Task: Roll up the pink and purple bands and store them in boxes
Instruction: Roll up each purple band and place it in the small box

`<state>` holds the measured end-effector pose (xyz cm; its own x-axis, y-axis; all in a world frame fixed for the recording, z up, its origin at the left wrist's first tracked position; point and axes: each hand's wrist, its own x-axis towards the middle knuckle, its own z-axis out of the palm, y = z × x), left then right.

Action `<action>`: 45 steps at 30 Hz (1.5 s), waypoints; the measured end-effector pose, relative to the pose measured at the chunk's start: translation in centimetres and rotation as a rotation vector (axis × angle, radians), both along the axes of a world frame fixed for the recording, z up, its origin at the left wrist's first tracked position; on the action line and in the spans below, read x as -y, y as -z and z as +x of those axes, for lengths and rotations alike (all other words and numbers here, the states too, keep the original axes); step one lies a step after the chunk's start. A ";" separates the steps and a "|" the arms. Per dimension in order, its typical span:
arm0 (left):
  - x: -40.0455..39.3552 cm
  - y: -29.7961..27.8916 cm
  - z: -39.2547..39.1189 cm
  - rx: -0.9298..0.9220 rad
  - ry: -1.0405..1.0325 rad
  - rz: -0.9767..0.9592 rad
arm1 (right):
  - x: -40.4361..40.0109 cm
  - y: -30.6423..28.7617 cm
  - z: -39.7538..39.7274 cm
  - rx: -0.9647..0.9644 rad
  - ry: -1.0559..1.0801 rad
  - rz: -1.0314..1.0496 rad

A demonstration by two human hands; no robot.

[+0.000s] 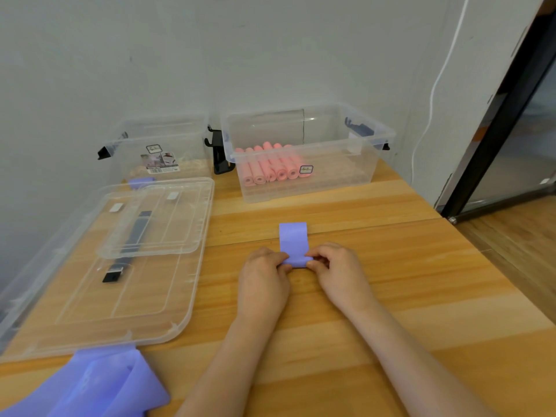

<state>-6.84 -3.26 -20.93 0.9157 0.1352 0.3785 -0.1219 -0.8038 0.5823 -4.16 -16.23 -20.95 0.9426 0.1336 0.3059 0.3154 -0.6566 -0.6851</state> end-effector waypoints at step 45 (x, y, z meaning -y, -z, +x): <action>0.2 0.2 0.1 0.041 -0.030 0.008 | -0.1 -0.1 -0.3 0.006 0.051 0.007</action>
